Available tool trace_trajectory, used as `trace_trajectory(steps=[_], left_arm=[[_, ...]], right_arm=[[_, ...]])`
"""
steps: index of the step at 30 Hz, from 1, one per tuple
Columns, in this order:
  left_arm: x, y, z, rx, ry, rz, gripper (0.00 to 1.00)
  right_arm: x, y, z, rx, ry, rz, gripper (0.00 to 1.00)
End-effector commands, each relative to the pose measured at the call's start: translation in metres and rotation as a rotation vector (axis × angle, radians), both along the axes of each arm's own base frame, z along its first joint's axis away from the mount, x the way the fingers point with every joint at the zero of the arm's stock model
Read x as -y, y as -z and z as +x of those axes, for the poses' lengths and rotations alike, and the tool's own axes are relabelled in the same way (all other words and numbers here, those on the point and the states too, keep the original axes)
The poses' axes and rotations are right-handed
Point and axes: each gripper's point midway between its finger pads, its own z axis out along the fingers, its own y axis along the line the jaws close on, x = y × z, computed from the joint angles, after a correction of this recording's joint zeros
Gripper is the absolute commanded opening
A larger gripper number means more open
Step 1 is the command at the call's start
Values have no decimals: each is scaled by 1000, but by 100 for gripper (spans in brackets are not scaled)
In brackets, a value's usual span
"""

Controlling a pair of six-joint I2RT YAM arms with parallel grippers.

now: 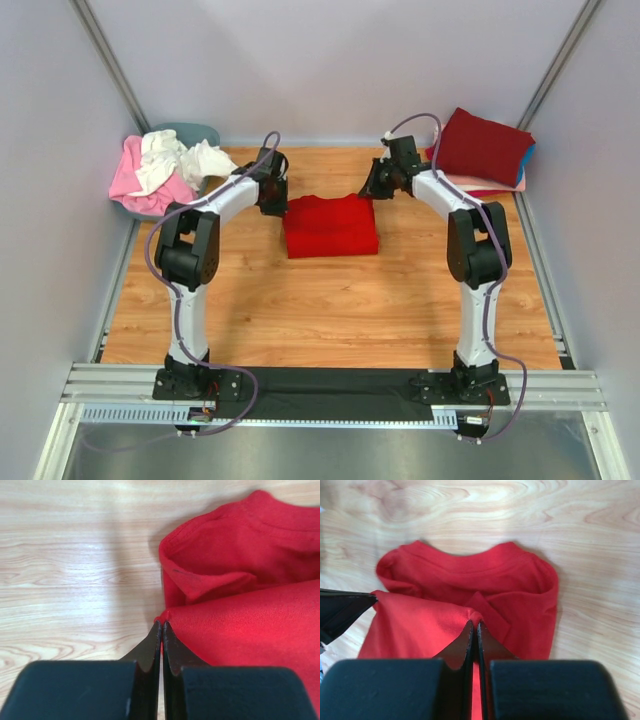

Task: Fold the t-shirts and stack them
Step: Fold the tshirt

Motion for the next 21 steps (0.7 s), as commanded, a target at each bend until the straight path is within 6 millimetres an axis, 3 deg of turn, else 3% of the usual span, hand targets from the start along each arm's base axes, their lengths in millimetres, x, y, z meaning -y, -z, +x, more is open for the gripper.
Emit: trace_trajectory(steps=[1, 5, 12, 21], left_arm=[[0, -60, 18, 147, 20, -14, 0], [2, -74, 22, 186, 29, -23, 0], [11, -93, 36, 246, 71, -42, 0], [23, -83, 60, 245, 110, -47, 0]], right_arm=[[-2, -40, 0, 96, -11, 5, 0], [1, -51, -1, 115, -7, 1, 0], [5, -51, 1, 121, 6, -6, 0], [9, -42, 17, 111, 33, 4, 0]])
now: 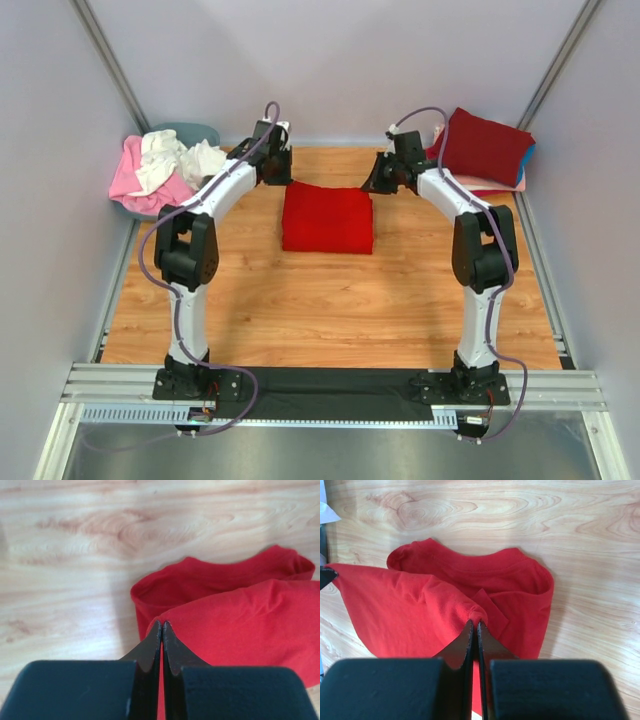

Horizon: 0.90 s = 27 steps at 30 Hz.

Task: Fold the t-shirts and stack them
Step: Fold the tshirt

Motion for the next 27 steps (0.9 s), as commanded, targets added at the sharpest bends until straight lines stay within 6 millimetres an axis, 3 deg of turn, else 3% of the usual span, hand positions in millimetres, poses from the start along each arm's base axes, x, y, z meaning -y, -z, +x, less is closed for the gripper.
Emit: trace_trajectory(steps=[1, 12, 22, 25, 26, 27], left_arm=[[6, 2, 14, 22, 36, 6, 0], [20, 41, 47, 1, 75, 22, 0], [19, 56, 61, 7, 55, 47, 0], [17, 50, 62, 6, 56, 63, 14], [16, 42, 63, 17, 54, 68, 19], [14, 30, 64, 35, 48, 73, 34]], right_arm=[[1, -4, 18, 37, 16, 2, 0], [9, 31, 31, -14, 58, -21, 0], [21, 56, 39, -42, 82, -38, 1], [25, 67, 42, -68, 87, -44, 10], [26, 69, 43, -72, 87, -52, 28], [28, 70, 44, -79, 88, -56, 39]])
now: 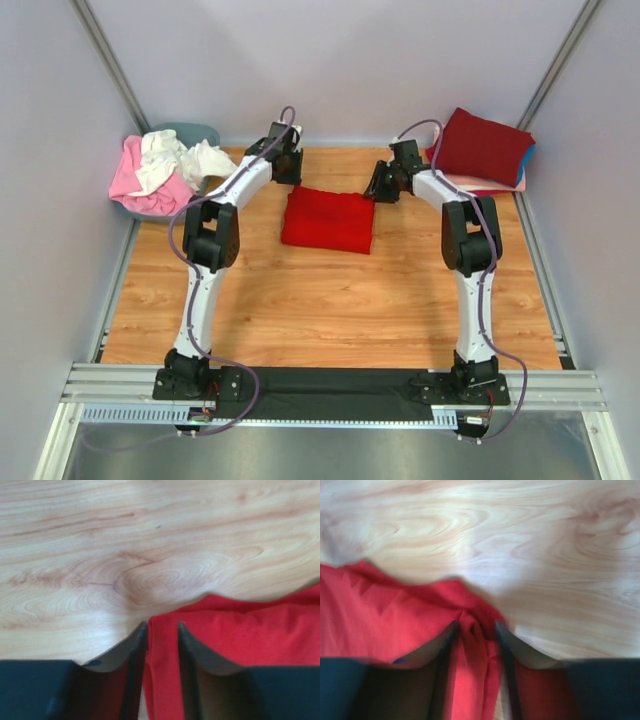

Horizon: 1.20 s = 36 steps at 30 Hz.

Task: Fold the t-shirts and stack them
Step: Fold the tshirt

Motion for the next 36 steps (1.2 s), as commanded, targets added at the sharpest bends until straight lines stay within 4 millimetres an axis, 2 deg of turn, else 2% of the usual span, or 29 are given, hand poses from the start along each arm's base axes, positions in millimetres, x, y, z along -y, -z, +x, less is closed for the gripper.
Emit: trace_trajectory(steps=[1, 2, 5, 8, 9, 10, 11, 12, 13, 14, 15, 16, 17, 18, 19, 20, 21, 23, 25, 27, 28, 29, 31, 33, 34, 36], left_arm=[[-5, -41, 9, 77, -4, 20, 41], [-6, -61, 9, 109, -6, 17, 55], [-13, -90, 3, 143, -20, 28, 76], [-23, -139, -15, 191, -46, 29, 77], [-25, -145, -22, 186, -59, 24, 75], [-26, -151, -28, 191, -63, 19, 74], [-28, -158, -43, 192, -69, 7, 71], [-28, -159, -52, 184, -85, -13, 68], [-28, -138, -68, 130, -90, -11, 63], [-25, -150, -80, 138, -82, -54, 61], [-20, -148, -86, 129, -88, -90, 59], [-21, -136, -102, 99, -85, -90, 55], [-11, -136, -108, 100, -49, -140, 48], [-8, -116, -121, 57, -29, -152, 39], [-4, -113, -125, 55, -5, -177, 18], [6, -119, -128, 72, 34, -223, 4], [9, -114, -131, 66, 52, -237, 0], [18, -96, -141, 28, 102, -268, 0], [27, -87, -145, 13, 139, -304, 0], [37, -83, -145, 14, 173, -352, 0], [39, -72, -146, -8, 177, -356, 0], [43, -71, -144, -4, 188, -375, 0], [47, -55, -145, -37, 197, -383, 0], [49, -45, -141, -47, 195, -390, 0], [49, -31, -141, -74, 188, -381, 0], [45, -16, -141, -105, 164, -355, 0]], right_arm=[[8, 2, 16, 16, 8, -27, 60], [13, 3, 16, 4, 18, -37, 65], [23, -16, 25, 45, 41, -71, 72], [31, -46, 23, 85, 60, -108, 75], [32, -69, 22, 124, 64, -107, 75], [33, -72, 15, 124, 66, -117, 76], [30, -96, 9, 167, 56, -119, 75], [29, -103, 4, 180, 51, -126, 75], [27, -98, -9, 162, 34, -131, 75], [19, -117, -18, 195, 13, -117, 74], [10, -118, -28, 187, -25, -88, 70], [2, -112, -42, 167, -57, -71, 64], [-6, -120, -52, 176, -76, -39, 56], [-19, -123, -64, 165, -123, 23, 35], [-30, -123, -73, 157, -156, 69, 23], [-43, -116, -85, 153, -198, 118, 12], [-61, -120, -98, 123, -255, 219, 0], [-92, -115, -117, 82, -358, 360, 0], [-113, -113, -127, 69, -434, 416, 0], [-123, -100, -132, 30, -481, 447, 0], [-127, -95, -134, 12, -493, 464, 0], [-131, -85, -129, 12, -503, 490, 0], [-131, -75, -129, -37, -510, 549, 0], [-130, -48, -123, -62, -493, 564, 0], [-124, -28, -119, -91, -467, 569, 0], [-119, -7, -120, -130, -437, 569, 0]])
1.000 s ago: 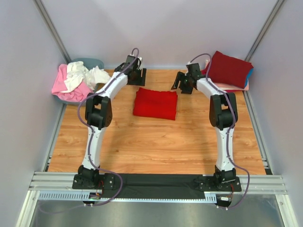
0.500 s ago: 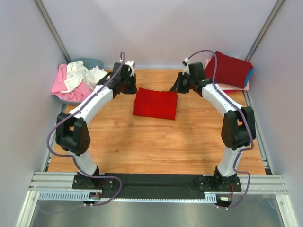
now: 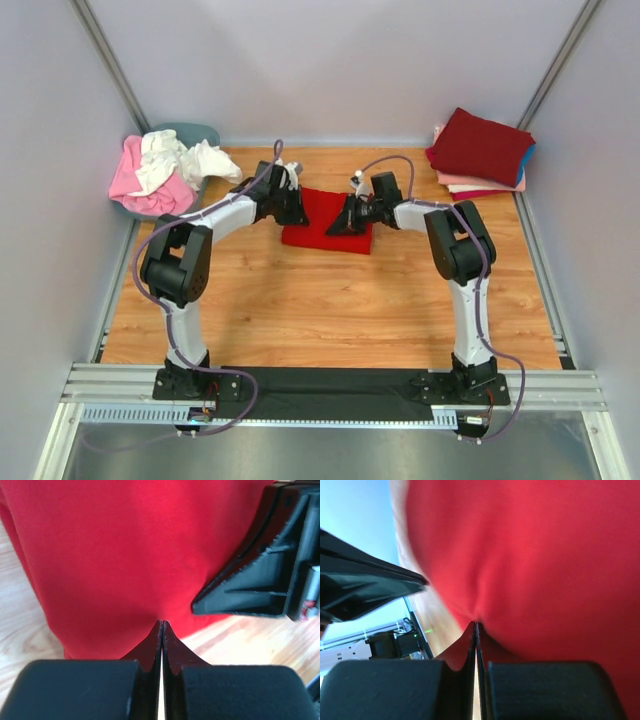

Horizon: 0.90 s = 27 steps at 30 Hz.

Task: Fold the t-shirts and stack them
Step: Fold the tshirt

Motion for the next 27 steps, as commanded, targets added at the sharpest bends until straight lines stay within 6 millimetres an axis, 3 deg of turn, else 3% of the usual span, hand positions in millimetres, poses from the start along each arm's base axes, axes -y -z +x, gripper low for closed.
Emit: trace_trajectory(steps=[1, 5, 8, 12, 14, 17, 22, 25, 27], left_arm=[[7, 15, 9, -5, 7, -26, 0], [-4, 39, 6, -37, -19, 27, 0], [-12, 54, 4, -63, -34, 71, 0], [-17, 61, 7, -81, -54, 112, 0], [-20, 56, 7, -86, -63, 130, 0], [-22, 25, 12, -37, -83, 142, 0], [-23, -57, 21, 78, -113, 141, 0], [-20, -93, 17, 125, -115, 107, 0], [-22, -104, 10, 136, -122, 93, 0]], right_arm=[[10, 24, 4, -38, 13, 71, 0], [20, 64, -7, -103, 49, 24, 0], [28, 79, -7, -119, 79, -27, 0], [30, 71, -1, -90, 78, -53, 0], [29, 53, 5, -61, 74, -52, 0], [28, 21, 9, -19, 58, -57, 1], [22, -65, 21, 113, 34, -34, 10], [19, -101, 16, 159, 20, -9, 13], [20, -109, 10, 159, 16, -3, 13]])
